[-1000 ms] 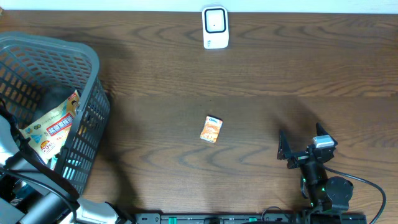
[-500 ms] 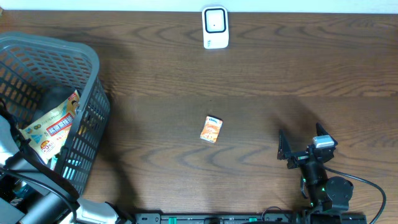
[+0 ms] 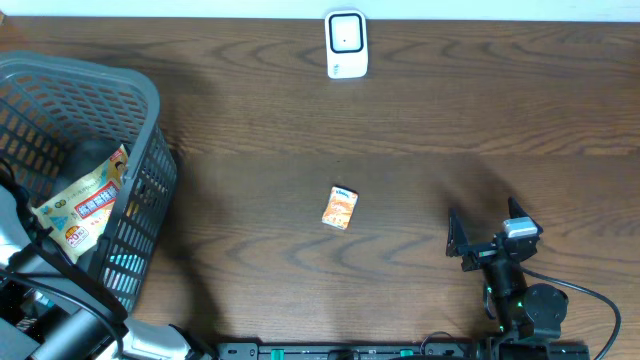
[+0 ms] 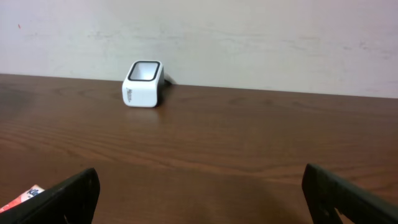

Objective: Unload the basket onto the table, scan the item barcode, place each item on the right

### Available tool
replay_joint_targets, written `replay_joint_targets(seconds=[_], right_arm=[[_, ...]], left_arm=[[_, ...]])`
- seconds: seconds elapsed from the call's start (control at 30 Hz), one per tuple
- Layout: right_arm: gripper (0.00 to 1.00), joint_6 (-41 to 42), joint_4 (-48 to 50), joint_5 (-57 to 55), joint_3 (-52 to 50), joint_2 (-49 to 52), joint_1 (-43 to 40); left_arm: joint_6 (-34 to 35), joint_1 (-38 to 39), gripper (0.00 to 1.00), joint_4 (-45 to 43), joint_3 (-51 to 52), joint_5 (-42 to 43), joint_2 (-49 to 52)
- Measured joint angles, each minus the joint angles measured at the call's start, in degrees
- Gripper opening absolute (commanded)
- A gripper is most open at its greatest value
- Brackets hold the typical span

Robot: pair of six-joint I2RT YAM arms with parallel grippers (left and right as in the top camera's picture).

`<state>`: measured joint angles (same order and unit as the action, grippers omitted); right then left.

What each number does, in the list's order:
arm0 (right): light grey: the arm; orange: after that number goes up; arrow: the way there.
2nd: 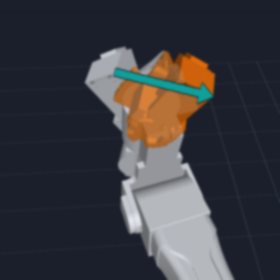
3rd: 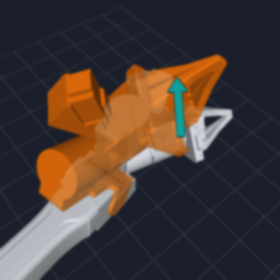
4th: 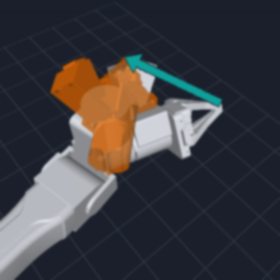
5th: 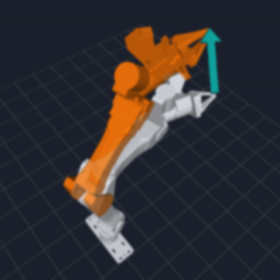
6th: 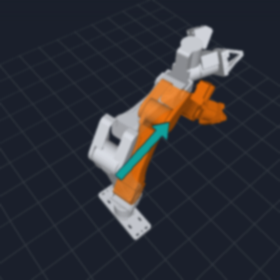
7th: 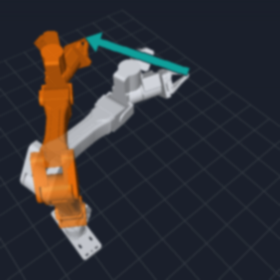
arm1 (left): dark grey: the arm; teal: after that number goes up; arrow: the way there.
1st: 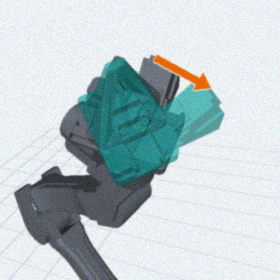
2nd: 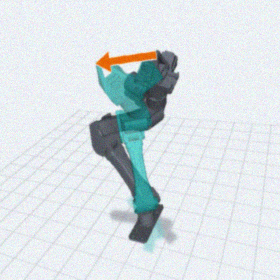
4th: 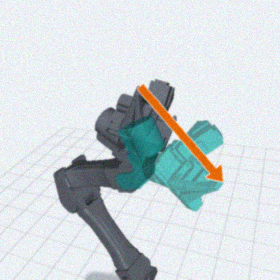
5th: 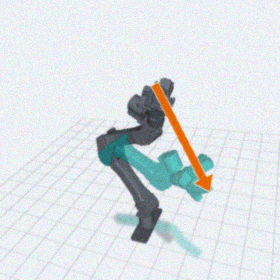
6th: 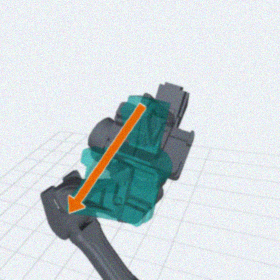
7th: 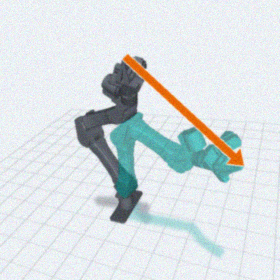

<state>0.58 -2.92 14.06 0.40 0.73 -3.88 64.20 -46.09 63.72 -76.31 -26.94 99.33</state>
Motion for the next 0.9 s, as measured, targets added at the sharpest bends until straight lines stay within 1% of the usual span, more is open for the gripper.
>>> replay_joint_targets(seconds=[0.17,0.23,0.27,0.3,0.43,0.5,0.53,0.57,0.6,0.7,0.8,0.9], right_arm=[[0.99,0.0,0.0,0.0,0.0,0.0,0.0],[0.99,0.0,0.0,0.0,0.0,0.0,0.0],[0.99,0.0,0.0,0.0,0.0,0.0,0.0],[0.99,0.0,0.0,0.0,0.0,0.0,0.0],[0.99,0.0,0.0,0.0,0.0,0.0,0.0],[0.99,0.0,0.0,0.0,0.0,0.0,0.0],[0.99,0.0,0.0,0.0,0.0,0.0,0.0],[0.99,0.0,0.0,0.0,0.0,0.0,0.0],[0.99,0.0,0.0,0.0,0.0,0.0,0.0],[0.99,0.0,0.0,0.0,0.0,0.0,0.0],[0.99,0.0,0.0,0.0,0.0,0.0,0.0],[0.99,0.0,0.0,0.0,0.0,0.0,0.0]], left_arm=[[0.0,0.0,0.86,2.9,0.0,0.0,0.0],[-0.2,0.0,0.98,4.4,0.0,0.0,0.0],[-0.3,0.0,1.0,5.0,0.0,0.0,0.0],[0.1,0.0,0.98,5.1,0.0,0.0,0.0],[-0.1,0.0,0.98,4.3,2.6,0.0,0.0],[-0.7,0.0,0.98,1.4,5.6,0.0,-0.1],[-2.1,0.0,0.98,-2.1,8.6,0.0,0.0],[-3.0,0.0,0.98,-3.6,9.8,-0.6,0.0],[-4.6,0.0,0.98,-6.8,11.1,-1.8,-0.6],[-9.4,-0.6,0.98,-13.4,13.5,-1.7,-1.5],[-15.8,-0.8,0.98,-18.5,16.5,0.8,-1.3],[-21.9,-1.2,0.98,-22.4,17.2,3.2,-1.4]])
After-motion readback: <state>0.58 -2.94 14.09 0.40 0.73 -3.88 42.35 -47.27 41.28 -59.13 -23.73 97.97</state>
